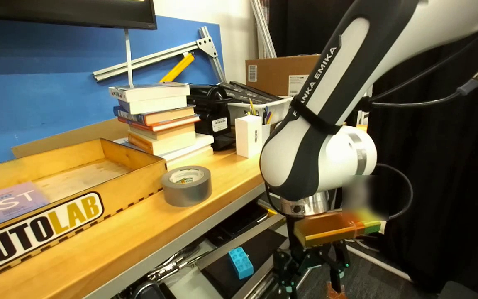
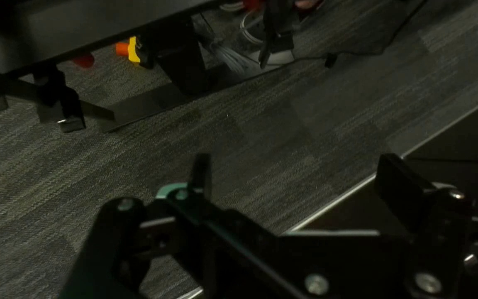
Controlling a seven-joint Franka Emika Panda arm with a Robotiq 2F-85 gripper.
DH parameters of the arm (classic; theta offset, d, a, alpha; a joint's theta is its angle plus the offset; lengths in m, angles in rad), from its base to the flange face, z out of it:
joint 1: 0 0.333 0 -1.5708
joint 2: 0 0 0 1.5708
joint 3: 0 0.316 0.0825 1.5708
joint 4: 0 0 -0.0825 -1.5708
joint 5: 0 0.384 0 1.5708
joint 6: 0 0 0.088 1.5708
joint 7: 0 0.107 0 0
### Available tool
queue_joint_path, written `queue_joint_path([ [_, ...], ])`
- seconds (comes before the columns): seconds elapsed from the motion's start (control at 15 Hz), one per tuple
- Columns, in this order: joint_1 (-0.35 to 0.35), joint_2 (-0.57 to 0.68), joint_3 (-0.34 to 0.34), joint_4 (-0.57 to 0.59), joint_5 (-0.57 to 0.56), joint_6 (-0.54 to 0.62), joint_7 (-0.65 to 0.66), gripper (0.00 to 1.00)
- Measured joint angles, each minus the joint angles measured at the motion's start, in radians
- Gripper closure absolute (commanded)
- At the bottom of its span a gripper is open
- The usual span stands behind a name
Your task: Pick up the blue block from the countertop, put it in the drawer and close the drawer.
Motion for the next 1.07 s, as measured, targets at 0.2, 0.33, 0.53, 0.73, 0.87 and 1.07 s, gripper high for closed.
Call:
queue_joint_path([
  [0.2,0.001,0.000,-0.005,0.026,-0.027,0.072,0.137,0.00],
  [0.33,0.003,0.001,-0.011,0.049,-0.075,0.114,0.251,0.00],
  [0.53,0.009,0.012,-0.026,0.091,-0.161,0.140,0.416,0.00],
  [0.73,0.015,0.036,-0.036,0.135,-0.230,0.140,0.537,0.00],
  [0.87,0.017,0.053,-0.040,0.160,-0.243,0.140,0.603,0.00],
  [1.07,0.017,0.078,-0.043,0.190,-0.239,0.134,0.633,0.00],
])
